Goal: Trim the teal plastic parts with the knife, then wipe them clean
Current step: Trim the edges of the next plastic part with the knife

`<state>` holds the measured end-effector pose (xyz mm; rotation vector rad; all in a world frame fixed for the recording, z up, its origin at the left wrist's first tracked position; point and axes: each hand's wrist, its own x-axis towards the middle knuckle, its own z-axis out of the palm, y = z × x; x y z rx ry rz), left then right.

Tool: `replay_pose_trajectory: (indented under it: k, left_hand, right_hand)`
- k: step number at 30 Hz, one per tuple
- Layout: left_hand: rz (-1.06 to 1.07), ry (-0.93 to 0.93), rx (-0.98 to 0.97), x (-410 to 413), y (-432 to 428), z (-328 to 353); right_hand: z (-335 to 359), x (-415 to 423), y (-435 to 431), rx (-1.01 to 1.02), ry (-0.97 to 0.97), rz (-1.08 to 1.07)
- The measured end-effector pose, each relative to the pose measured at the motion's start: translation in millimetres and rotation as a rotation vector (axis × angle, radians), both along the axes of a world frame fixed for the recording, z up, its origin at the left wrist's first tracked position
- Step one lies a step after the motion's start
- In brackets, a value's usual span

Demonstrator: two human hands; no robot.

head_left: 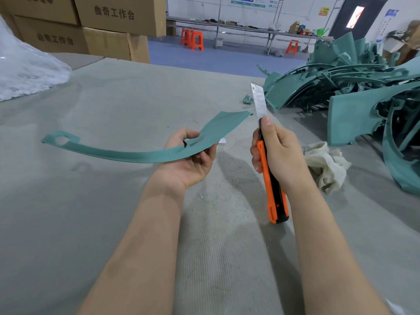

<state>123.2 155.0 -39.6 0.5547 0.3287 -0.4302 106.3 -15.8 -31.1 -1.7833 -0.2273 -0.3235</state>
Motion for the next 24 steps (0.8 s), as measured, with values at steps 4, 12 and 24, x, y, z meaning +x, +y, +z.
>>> replay_pose_trajectory:
  k: [4,12,24]
  left_hand:
    - [-0.007,0.001,0.007,0.0,-0.2,-0.1]
    - [-0.028,-0.008,-0.001,0.5,-0.1,-0.4]
    - [-0.03,-0.006,-0.004,1.1,0.1,-1.8]
  right_hand:
    - [-0.5,0.5,0.3,-0.01,0.012,0.004]
    - [-0.3,0.4,0.6,-0.006,0.003,0.002]
    - [-2.4,1.0,2.6,-0.091,-0.019,0.004]
